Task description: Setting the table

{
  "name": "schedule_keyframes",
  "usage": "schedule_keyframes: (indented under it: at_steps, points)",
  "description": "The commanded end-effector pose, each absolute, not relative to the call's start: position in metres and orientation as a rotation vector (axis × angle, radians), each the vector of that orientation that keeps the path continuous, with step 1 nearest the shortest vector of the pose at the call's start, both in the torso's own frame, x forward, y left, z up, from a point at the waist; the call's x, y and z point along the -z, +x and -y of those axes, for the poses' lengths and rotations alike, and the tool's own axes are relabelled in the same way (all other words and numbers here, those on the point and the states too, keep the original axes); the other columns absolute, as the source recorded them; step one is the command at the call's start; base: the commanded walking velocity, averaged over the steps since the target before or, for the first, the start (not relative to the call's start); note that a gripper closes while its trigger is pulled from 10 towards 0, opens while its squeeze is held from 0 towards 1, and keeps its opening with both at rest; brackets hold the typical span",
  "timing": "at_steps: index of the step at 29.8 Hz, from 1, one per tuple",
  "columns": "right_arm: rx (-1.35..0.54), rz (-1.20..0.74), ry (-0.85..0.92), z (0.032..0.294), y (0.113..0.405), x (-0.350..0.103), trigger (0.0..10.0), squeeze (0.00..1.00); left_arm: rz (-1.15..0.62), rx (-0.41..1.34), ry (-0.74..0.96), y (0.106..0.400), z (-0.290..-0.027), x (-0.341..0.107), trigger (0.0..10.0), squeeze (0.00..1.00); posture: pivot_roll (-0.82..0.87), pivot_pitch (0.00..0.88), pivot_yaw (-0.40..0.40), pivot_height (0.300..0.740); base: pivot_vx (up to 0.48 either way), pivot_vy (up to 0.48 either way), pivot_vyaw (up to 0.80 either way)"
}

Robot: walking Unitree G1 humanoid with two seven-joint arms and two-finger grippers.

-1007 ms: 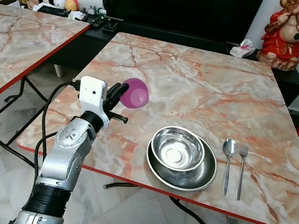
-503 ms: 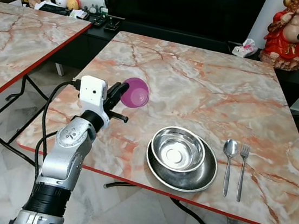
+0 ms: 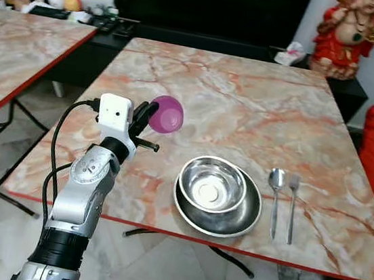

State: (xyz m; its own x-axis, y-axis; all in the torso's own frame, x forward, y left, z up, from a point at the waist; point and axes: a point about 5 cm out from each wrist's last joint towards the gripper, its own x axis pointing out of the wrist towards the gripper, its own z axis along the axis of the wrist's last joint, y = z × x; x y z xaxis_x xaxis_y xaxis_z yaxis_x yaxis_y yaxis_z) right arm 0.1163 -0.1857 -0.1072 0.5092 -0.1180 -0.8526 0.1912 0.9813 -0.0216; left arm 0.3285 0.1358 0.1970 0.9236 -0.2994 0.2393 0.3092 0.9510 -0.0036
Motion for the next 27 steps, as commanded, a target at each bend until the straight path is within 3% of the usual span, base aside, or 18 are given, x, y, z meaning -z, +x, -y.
schedule_keyframes:
  at_steps: [1,5,10,15,27]
  points:
    - [0.197,-1.020,0.088,0.1870,0.1166,0.1070,10.0,0.00,0.280,0.310,-0.025,0.3289,-0.1343,-0.2066,10.0,0.00,0.08,0.000,-0.033,0.740,0.000,-0.469,-0.65]
    - [0.195,-1.018,0.085,0.1871,0.1166,0.1070,10.0,0.00,0.285,0.307,-0.032,0.3293,-0.1342,-0.2080,10.0,0.00,0.08,0.000,-0.034,0.740,0.000,-0.234,-0.65]
    - [0.188,-1.015,0.079,0.1868,0.1170,0.1068,10.0,0.00,0.293,0.310,-0.020,0.3290,-0.1333,-0.2092,10.0,0.00,0.08,0.000,-0.034,0.740,0.000,0.000,0.00]
    - [0.185,-1.015,0.077,0.1868,0.1171,0.1067,10.0,0.00,0.298,0.302,-0.021,0.3292,-0.1340,-0.2101,10.0,0.00,0.08,0.000,-0.035,0.740,0.000,-0.401,0.00]
    - [0.177,-1.013,0.079,0.1865,0.1173,0.1067,10.0,0.00,0.274,0.270,-0.023,0.3325,-0.1373,-0.2094,10.0,0.00,0.08,0.000,-0.035,0.740,0.000,0.000,0.00]
